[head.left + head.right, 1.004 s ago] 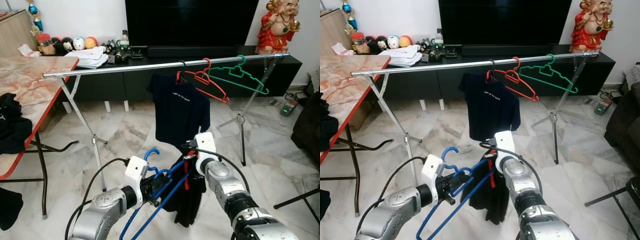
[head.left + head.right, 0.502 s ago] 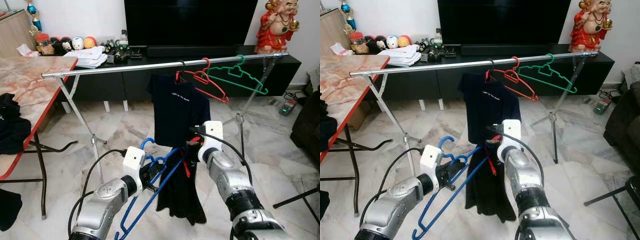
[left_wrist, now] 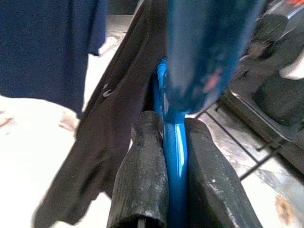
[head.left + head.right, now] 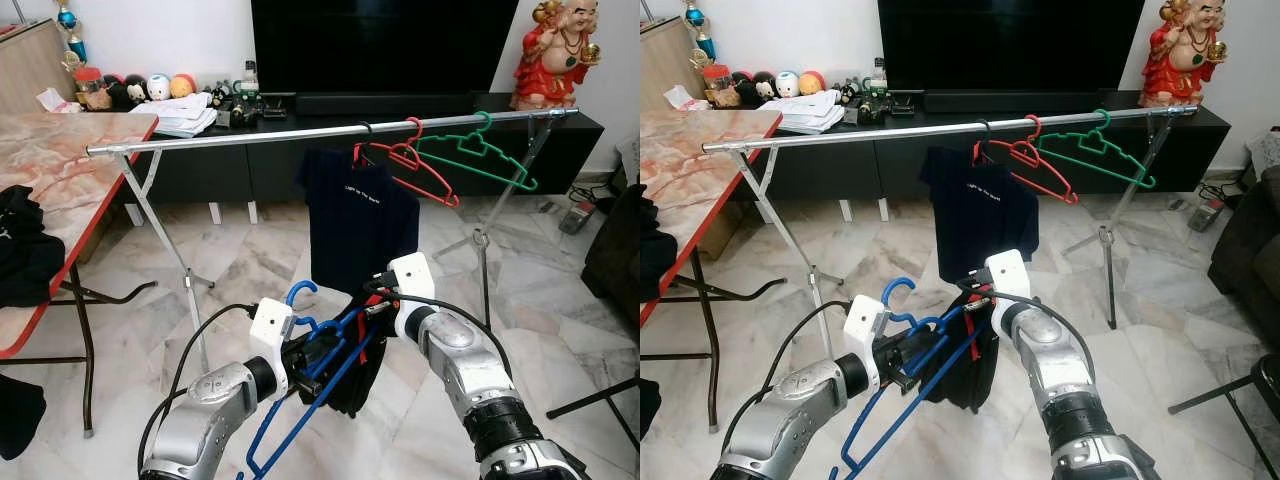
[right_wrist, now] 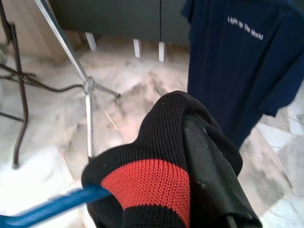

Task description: Hang hanger

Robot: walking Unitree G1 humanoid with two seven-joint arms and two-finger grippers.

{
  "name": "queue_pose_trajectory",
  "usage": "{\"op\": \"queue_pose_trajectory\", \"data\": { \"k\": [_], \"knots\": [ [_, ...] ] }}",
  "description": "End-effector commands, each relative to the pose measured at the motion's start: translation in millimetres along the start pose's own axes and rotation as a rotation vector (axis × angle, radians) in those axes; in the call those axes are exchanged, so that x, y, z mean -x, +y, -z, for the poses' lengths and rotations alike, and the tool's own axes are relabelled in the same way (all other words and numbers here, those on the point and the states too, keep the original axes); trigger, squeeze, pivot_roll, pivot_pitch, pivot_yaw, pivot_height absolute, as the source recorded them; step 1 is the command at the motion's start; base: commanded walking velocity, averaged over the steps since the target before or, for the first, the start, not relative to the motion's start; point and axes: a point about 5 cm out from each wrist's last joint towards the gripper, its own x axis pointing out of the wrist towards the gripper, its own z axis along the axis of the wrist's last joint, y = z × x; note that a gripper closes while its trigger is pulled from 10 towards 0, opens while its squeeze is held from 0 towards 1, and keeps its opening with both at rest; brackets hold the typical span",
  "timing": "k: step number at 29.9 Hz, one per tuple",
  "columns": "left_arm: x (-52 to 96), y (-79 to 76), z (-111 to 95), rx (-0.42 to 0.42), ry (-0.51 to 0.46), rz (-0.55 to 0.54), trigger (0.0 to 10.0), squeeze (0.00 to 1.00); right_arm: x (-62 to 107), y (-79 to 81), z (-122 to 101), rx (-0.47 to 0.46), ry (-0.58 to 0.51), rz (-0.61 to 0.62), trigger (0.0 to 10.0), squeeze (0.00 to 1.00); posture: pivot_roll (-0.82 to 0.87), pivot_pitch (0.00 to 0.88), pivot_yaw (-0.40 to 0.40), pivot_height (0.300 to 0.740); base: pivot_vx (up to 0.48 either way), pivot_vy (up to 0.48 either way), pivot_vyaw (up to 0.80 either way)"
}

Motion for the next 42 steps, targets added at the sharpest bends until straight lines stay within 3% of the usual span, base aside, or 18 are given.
{"op": "queue_pose_trajectory", "data": {
  "k": [1, 5, 12, 15, 16, 19, 23, 27, 29, 32, 34, 36, 39, 42],
  "knots": [
    [-2.3, 3.6, -2.9, -0.025, -0.005, -0.032, 10.0, 0.00, 1.9, 5.9, -17.6, -0.014, -0.067, -0.013, 10.0, 0.00, 0.08, 0.003, 0.006, 0.740, 0.000, 0.000, 0.00],
    [-2.1, 9.9, 0.9, -0.054, 0.032, -0.073, 10.0, 0.00, 5.8, -6.2, -13.1, -0.052, -0.053, 0.114, 10.0, 0.00, 0.07, 0.014, 0.012, 0.740, 0.000, 0.000, 0.00],
    [-1.8, 11.0, 0.0, -0.050, 0.019, -0.088, 10.0, 0.00, 10.9, -11.8, -1.1, -0.060, -0.004, 0.150, 10.0, 0.00, 0.07, 0.023, 0.012, 0.740, 0.000, 0.000, 0.00],
    [-2.1, 11.2, -1.1, -0.047, 0.009, -0.087, 10.0, 0.00, 10.7, -2.2, -3.6, -0.051, -0.005, 0.095, 10.0, 0.00, 0.07, 0.028, 0.013, 0.740, 0.000, 0.000, 0.00],
    [-2.7, 9.7, -1.3, -0.042, 0.006, -0.077, 10.0, 0.00, 11.2, 12.7, -10.7, -0.069, -0.036, -0.018, 10.0, 0.00, 0.07, 0.029, 0.015, 0.740, 0.000, 0.000, 0.00],
    [-3.5, 6.0, -1.6, -0.034, 0.000, -0.050, 10.0, 0.00, 13.5, 26.0, -23.4, -0.111, -0.095, -0.102, 10.0, 0.00, 0.07, 0.032, 0.015, 0.740, 0.000, 0.000, 0.00],
    [-4.0, 5.3, -3.8, -0.013, -0.023, -0.050, 10.0, 0.00, 16.0, 29.6, -26.8, 0.002, -0.092, -0.117, 10.0, 0.00, 0.07, 0.038, 0.014, 0.740, 0.000, 0.000, 0.00],
    [-5.6, 6.6, -7.8, -0.005, -0.048, -0.068, 10.0, 0.00, 23.0, 39.5, -24.7, 0.054, -0.075, -0.211, 10.0, 0.00, 0.06, 0.041, 0.014, 0.740, 0.000, 0.000, 0.00],
    [-5.9, 7.5, -8.9, -0.005, -0.056, -0.078, 10.0, 0.00, 24.9, 38.7, -23.7, 0.093, -0.065, -0.200, 10.0, 0.00, 0.06, 0.042, 0.014, 0.740, 0.000, 0.000, 0.00],
    [-7.1, 10.9, -15.0, 0.017, -0.107, -0.114, 10.0, 0.00, 25.1, 26.8, -9.5, 0.123, 0.000, -0.132, 10.0, 0.00, 0.06, 0.043, 0.013, 0.740, 0.000, 0.000, 0.00],
    [-7.8, 9.5, -18.4, 0.031, -0.126, -0.100, 10.0, 0.00, 25.2, 12.3, 3.4, 0.213, 0.062, -0.058, 10.0, 0.00, 0.06, 0.044, 0.014, 0.740, 0.000, 0.000, 0.00],
    [-7.9, 8.6, -19.1, 0.031, -0.129, -0.093, 10.0, 0.00, 25.8, 9.8, 6.1, 0.232, 0.075, -0.051, 10.0, 0.00, 0.06, 0.044, 0.014, 0.740, 0.000, 0.000, 0.00],
    [-7.8, 8.3, -19.6, 0.025, -0.133, -0.097, 10.0, 0.00, 31.8, 17.3, -3.7, 0.163, 0.010, -0.154, 10.0, 0.00, 0.06, 0.046, 0.015, 0.740, 0.000, 0.000, 0.00],
    [-8.2, 10.0, -20.4, 0.030, -0.148, -0.118, 10.0, 0.00, 36.2, 21.8, -8.4, 0.229, 0.004, -0.206, 10.0, 0.00, 0.06, 0.047, 0.015, 0.740, 0.000, 0.000, 0.00]
  ]
}}
